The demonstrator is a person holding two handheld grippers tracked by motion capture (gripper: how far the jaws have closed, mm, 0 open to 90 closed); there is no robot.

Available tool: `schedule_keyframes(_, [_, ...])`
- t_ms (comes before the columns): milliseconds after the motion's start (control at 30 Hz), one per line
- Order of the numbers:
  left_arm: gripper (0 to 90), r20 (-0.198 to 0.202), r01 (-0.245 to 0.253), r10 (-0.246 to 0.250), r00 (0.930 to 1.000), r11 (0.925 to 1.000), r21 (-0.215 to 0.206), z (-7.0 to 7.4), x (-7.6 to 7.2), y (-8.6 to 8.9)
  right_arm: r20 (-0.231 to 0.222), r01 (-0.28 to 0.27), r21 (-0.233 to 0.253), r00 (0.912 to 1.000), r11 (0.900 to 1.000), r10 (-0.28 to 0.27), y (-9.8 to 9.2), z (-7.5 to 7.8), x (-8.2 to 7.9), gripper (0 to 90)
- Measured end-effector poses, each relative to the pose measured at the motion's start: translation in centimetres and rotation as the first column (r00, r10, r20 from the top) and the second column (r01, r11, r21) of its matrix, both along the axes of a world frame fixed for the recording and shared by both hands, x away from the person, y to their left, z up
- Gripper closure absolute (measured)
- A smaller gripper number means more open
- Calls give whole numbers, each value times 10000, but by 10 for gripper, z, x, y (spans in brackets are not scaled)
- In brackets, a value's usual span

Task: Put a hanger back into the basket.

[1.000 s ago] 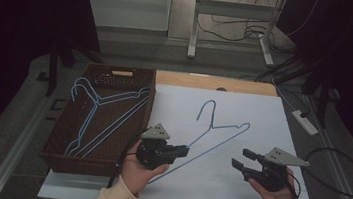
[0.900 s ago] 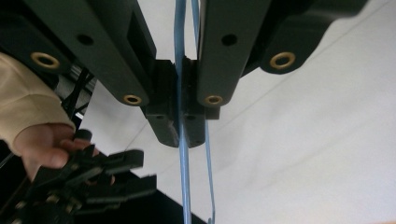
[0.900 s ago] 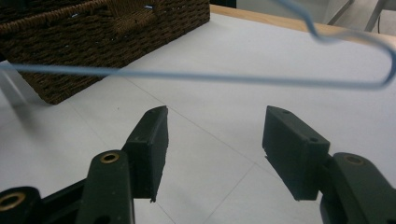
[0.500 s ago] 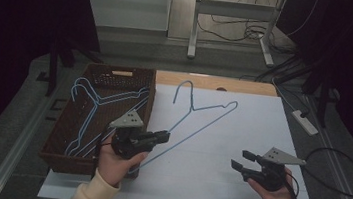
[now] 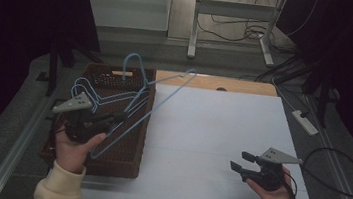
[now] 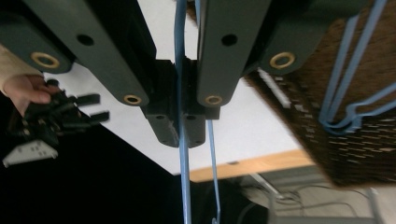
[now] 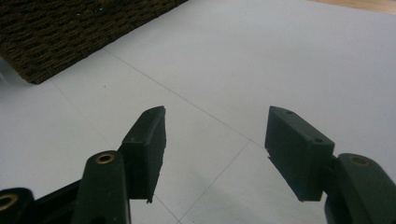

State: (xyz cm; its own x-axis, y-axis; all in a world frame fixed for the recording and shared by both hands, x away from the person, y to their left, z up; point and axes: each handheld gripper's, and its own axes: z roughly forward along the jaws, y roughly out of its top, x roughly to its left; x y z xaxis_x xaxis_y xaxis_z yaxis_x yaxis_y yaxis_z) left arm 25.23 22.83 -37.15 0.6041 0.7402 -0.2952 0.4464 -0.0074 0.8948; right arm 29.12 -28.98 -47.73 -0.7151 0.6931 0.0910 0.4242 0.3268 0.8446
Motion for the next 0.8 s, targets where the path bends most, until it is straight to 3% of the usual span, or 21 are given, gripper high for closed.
schedule_keyframes(200, [865,-49,-909,909,9958,9958,60,-2,-4,40,-35,-7,-78,10000,10000,7,2,-1,0,394])
schedule_keyframes(400, [865,-360,-1479,1491,9882,9884,333,-12,4,67,-66,-35,-152,10000,9999,34,5,-2,0,393])
schedule_keyframes(567, [865,-795,-1481,1549,9847,9853,846,-22,15,78,-102,-31,-181,9999,9998,30,5,-2,1,393])
schedule_keyframes(667, [865,-1129,-1154,1261,9856,9886,969,-27,21,81,-79,-30,-160,10000,9999,29,5,-2,1,393])
schedule_keyframes(800, [865,-1699,-928,1104,9793,9898,1082,-37,33,83,-94,-38,-149,9999,9999,37,5,-2,1,393])
